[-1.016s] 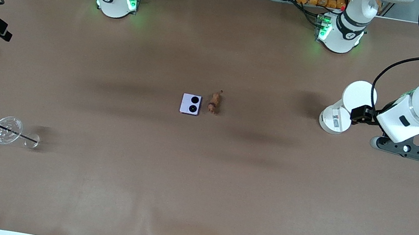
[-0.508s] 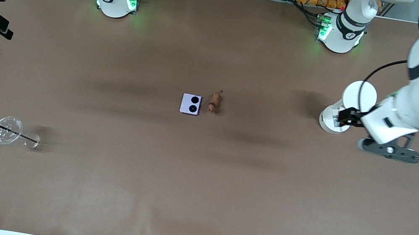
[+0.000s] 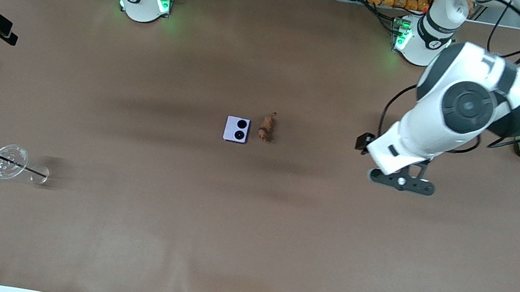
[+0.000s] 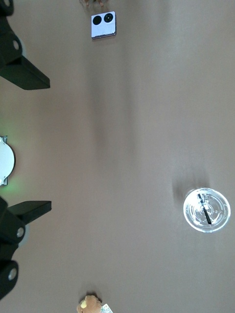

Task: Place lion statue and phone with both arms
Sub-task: 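Move the left gripper toward the brown lion figurine beside the phone, then lower the left gripper and close it on the lion figurine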

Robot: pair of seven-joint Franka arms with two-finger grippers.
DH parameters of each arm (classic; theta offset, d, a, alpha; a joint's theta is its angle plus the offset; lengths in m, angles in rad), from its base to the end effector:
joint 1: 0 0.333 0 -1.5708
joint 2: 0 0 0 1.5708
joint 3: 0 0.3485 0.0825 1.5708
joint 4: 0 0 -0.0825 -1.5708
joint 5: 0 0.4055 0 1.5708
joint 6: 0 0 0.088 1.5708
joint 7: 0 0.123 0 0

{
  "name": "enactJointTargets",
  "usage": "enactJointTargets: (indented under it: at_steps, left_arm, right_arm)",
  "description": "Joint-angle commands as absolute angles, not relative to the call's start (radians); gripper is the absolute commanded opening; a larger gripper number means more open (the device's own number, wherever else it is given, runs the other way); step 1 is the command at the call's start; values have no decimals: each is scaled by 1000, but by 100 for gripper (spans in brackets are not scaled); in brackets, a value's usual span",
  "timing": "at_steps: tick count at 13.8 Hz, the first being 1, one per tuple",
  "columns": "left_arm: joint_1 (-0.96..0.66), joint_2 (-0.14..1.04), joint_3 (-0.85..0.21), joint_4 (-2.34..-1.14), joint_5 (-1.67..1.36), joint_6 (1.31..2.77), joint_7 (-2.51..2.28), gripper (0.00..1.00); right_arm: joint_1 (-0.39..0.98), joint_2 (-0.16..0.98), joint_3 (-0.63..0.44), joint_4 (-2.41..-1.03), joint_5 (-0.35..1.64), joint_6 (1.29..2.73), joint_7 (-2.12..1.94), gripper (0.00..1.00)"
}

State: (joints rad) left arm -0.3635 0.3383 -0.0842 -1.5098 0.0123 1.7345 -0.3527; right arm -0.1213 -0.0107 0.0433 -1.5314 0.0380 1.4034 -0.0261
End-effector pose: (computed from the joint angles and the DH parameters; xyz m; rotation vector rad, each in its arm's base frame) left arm 0.6161 -0.2865 0.4712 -3.1045 0.1468 0.1708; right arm 0.5514 -0.0378 0.6527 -3.0922 0.0739 0.1784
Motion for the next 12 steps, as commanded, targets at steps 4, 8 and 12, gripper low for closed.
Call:
enactJointTargets:
  at_steps: [4, 8, 12]
  left_arm:
    - [-555, 529, -63, -1374, 21, 1822, -586, 100]
    - [-627, 557, -64, -1376, 21, 1871, -641, 100]
    - [-698, 607, -69, -1402, 48, 2002, -753, 100]
  right_arm:
    - [-112, -25, 48, -1555, 34, 1410, -26, 100]
    - [-110, -25, 48, -1557, 34, 1401, -25, 100]
    - [-94, -14, 48, -1526, 44, 1394, -25, 100]
